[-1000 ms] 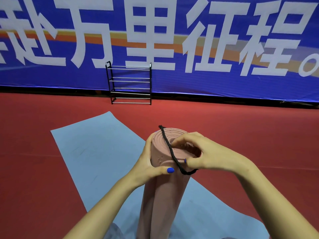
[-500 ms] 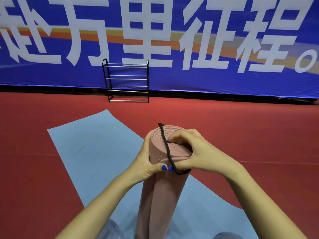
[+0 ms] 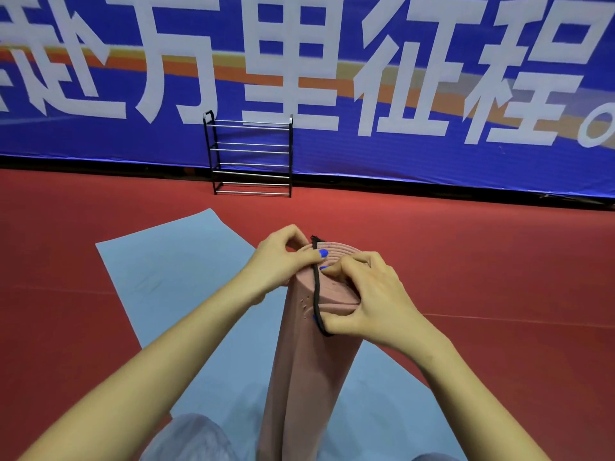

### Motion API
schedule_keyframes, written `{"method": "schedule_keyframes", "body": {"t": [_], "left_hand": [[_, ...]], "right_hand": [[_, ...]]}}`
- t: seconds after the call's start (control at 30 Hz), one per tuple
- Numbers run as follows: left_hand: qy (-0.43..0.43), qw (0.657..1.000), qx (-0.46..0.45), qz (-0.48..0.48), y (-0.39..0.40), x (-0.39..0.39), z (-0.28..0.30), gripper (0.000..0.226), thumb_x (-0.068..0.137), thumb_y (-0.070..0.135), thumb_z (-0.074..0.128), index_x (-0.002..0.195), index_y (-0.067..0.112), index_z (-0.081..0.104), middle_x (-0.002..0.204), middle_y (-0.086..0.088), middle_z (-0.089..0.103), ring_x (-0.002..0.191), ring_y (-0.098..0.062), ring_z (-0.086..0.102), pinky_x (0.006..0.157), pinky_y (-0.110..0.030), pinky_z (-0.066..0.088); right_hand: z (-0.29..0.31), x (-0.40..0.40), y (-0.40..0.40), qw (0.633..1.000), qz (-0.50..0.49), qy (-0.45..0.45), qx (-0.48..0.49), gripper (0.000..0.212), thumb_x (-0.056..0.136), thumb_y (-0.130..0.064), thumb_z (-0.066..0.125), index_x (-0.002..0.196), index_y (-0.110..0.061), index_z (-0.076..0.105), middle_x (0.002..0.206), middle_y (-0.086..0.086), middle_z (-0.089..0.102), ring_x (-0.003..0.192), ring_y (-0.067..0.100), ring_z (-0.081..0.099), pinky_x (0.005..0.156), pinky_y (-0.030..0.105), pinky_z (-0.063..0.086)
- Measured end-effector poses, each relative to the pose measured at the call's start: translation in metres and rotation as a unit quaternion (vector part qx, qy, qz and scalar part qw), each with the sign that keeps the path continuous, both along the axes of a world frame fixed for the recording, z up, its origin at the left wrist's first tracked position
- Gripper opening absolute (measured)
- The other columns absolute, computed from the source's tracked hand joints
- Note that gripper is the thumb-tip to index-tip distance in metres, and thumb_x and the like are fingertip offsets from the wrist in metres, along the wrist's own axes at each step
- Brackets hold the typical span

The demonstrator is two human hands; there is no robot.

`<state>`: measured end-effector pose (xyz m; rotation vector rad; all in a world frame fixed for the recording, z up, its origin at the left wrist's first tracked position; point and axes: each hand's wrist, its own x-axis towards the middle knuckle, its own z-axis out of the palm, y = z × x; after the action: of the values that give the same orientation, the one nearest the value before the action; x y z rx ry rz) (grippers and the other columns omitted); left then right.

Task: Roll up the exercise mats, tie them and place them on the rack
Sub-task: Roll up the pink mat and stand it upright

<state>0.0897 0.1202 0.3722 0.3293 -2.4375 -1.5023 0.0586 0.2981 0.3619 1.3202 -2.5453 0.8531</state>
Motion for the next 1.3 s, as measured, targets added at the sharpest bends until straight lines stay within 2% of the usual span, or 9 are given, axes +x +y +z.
{"method": "schedule_keyframes", "body": {"t": [0.23, 0.37, 0.53, 0.67, 0.73, 0.83, 0.9, 1.1, 1.3], "left_hand": [[-0.053, 0.909, -0.408, 0.067, 0.005, -0.008, 0.023, 0.038, 0.086, 0.05, 0.058, 0.074, 0.015, 0.051, 0.076, -0.004, 0.056, 0.081, -0.029, 0.056, 0.064, -0.032, 0.043], [-0.06, 0.892, -0.446, 0.056, 0.006, -0.013, 0.03, 0.031, 0.094, 0.035, 0.051, 0.075, 0.011, 0.05, 0.07, -0.004, 0.044, 0.086, -0.036, 0.057, 0.066, -0.033, 0.041], [-0.027, 0.939, -0.337, 0.068, -0.012, -0.005, 0.027, 0.035, 0.097, 0.031, 0.049, 0.072, 0.007, 0.058, 0.07, -0.013, 0.066, 0.073, -0.034, 0.065, 0.066, -0.037, 0.053], [-0.052, 0.995, 0.058, 0.057, -0.033, 0.012, 0.024, 0.033, 0.1, 0.02, 0.044, 0.069, 0.015, 0.052, 0.069, -0.002, 0.06, 0.054, -0.012, 0.053, 0.054, -0.024, 0.046], [-0.073, 0.929, 0.355, 0.071, -0.046, 0.021, 0.005, 0.031, 0.099, 0.016, 0.043, 0.069, 0.016, 0.05, 0.059, 0.002, 0.055, 0.047, -0.008, 0.049, 0.057, -0.022, 0.038], [-0.031, 0.708, 0.693, 0.132, -0.061, 0.024, -0.046, 0.03, 0.097, 0.006, 0.035, 0.069, 0.01, 0.046, 0.048, 0.0, 0.044, 0.042, -0.009, 0.042, 0.047, -0.02, 0.045], [-0.044, 0.643, 0.744, 0.175, -0.065, 0.021, -0.091, 0.033, 0.097, 0.006, 0.032, 0.065, 0.013, 0.039, 0.043, 0.001, 0.035, 0.031, -0.009, 0.033, 0.03, -0.015, 0.028], [-0.211, 0.678, 0.674, 0.204, -0.023, 0.049, -0.223, 0.054, 0.101, 0.009, 0.029, 0.047, 0.012, 0.032, 0.033, 0.003, 0.022, 0.019, -0.01, 0.017, 0.025, -0.012, 0.008], [-0.149, 0.694, 0.688, 0.155, 0.029, 0.033, -0.211, 0.045, 0.101, 0.029, 0.041, 0.06, 0.013, 0.037, 0.037, 0.004, 0.026, 0.025, -0.009, 0.024, 0.029, -0.018, 0.024]], "right_hand": [[-0.008, 0.008, -0.007, 0.997, -0.016, 0.069, -0.019, 0.066, 0.05, -0.066, 0.054, 0.1, -0.024, 0.063, 0.093, -0.02, 0.054, 0.102, 0.013, 0.044, 0.084, 0.034, 0.04], [-0.013, 0.012, -0.009, 0.994, -0.028, 0.093, -0.056, 0.055, 0.054, -0.06, 0.056, 0.094, -0.024, 0.065, 0.084, -0.013, 0.061, 0.099, 0.016, 0.049, 0.081, 0.037, 0.042], [-0.017, 0.01, -0.006, 0.99, -0.028, 0.122, -0.062, 0.05, 0.062, -0.057, 0.054, 0.095, -0.021, 0.068, 0.082, -0.009, 0.063, 0.096, 0.02, 0.052, 0.08, 0.042, 0.045], [-0.017, 0.008, -0.001, 0.991, -0.001, 0.127, -0.032, 0.053, 0.073, -0.059, 0.049, 0.102, -0.019, 0.066, 0.093, -0.009, 0.064, 0.1, 0.022, 0.05, 0.085, 0.047, 0.044], [-0.019, 0.007, 0.002, 0.992, 0.005, 0.119, -0.037, 0.055, 0.075, -0.063, 0.05, 0.104, -0.02, 0.066, 0.097, -0.009, 0.063, 0.102, 0.019, 0.048, 0.087, 0.046, 0.042], [-0.022, 0.01, 0.0, 0.991, 0.011, 0.119, -0.053, 0.054, 0.074, -0.064, 0.051, 0.105, -0.022, 0.065, 0.097, -0.01, 0.063, 0.102, 0.014, 0.043, 0.087, 0.044, 0.042], [-0.022, 0.013, -0.005, 0.99, 0.012, 0.13, -0.054, 0.054, 0.074, -0.064, 0.052, 0.104, -0.022, 0.065, 0.096, -0.01, 0.063, 0.101, 0.014, 0.044, 0.086, 0.043, 0.042], [-0.02, 0.001, 0.018, 0.995, -0.037, 0.078, -0.054, 0.054, 0.072, -0.067, 0.051, 0.103, -0.024, 0.065, 0.097, -0.014, 0.063, 0.104, 0.016, 0.046, 0.087, 0.043, 0.042], [-0.021, -0.029, 0.057, 0.981, -0.177, -0.031, -0.078, 0.041, 0.077, -0.055, 0.069, 0.103, -0.024, 0.062, 0.085, -0.03, 0.044, 0.108, 0.017, 0.043, 0.088, 0.039, 0.04]]}}
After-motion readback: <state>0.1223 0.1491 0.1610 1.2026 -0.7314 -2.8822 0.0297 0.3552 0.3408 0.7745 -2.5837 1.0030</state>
